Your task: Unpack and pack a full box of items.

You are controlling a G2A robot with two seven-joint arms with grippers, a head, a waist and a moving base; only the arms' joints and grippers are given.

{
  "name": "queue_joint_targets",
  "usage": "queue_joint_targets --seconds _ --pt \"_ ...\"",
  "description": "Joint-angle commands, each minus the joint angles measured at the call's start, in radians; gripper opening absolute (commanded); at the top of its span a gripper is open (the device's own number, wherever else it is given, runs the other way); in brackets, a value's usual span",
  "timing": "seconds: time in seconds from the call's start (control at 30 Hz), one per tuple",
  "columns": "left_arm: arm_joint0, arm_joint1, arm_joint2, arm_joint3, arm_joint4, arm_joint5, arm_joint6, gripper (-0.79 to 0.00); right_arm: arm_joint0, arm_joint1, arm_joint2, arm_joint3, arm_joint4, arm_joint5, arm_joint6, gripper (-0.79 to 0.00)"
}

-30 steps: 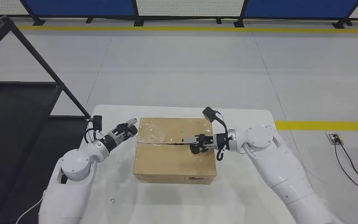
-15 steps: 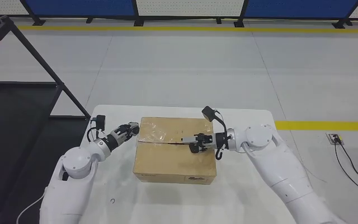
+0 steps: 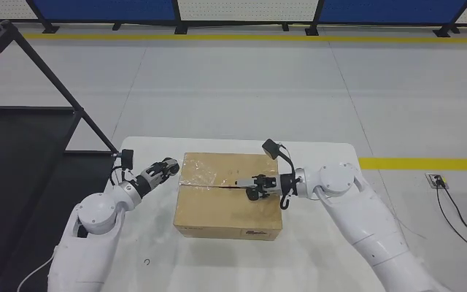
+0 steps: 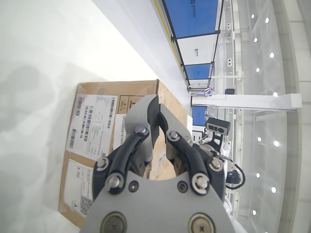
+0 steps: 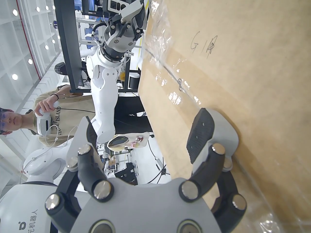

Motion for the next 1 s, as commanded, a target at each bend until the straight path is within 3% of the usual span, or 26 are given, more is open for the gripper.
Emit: queue_joint_targets --seconds 0.0,0.2,0.23,0.3,0.33,0.63,0.97 --pt "0.013 0.001 -0.007 -0.025 -0.012 -0.008 0.008 -0.785 -0.001 0.000 0.000 -0.001 0.000 0.000 -0.001 0.000" --pt "0.038 0.007 -0.018 -0.068 -0.015 0.012 0.033 -0.785 0.000 -0.001 -0.004 -0.001 0.002 -0.001 0.001 0.000" --pt "0.035 0.008 -0.020 -0.061 -0.015 0.021 0.036 -0.723 0.001 -0.001 -0.004 0.000 0.002 -0.002 0.001 0.000" --pt "0.025 0.009 -0.027 -0.037 -0.029 0.039 0.039 -0.511 0.001 -0.002 -0.005 0.004 0.002 -0.004 0.001 0.000" --pt "0.018 0.010 -0.029 -0.025 -0.036 0.045 0.034 -0.480 0.002 -0.002 -0.004 0.007 0.002 -0.006 0.002 0.000" --pt "-0.024 0.011 0.009 0.035 -0.039 0.045 0.006 -0.443 0.007 -0.002 -0.003 0.022 0.007 -0.012 0.006 0.000" --pt "-0.063 0.008 0.052 0.078 -0.051 0.027 0.013 -0.502 0.005 0.002 0.006 0.026 0.007 -0.017 0.011 0.000"
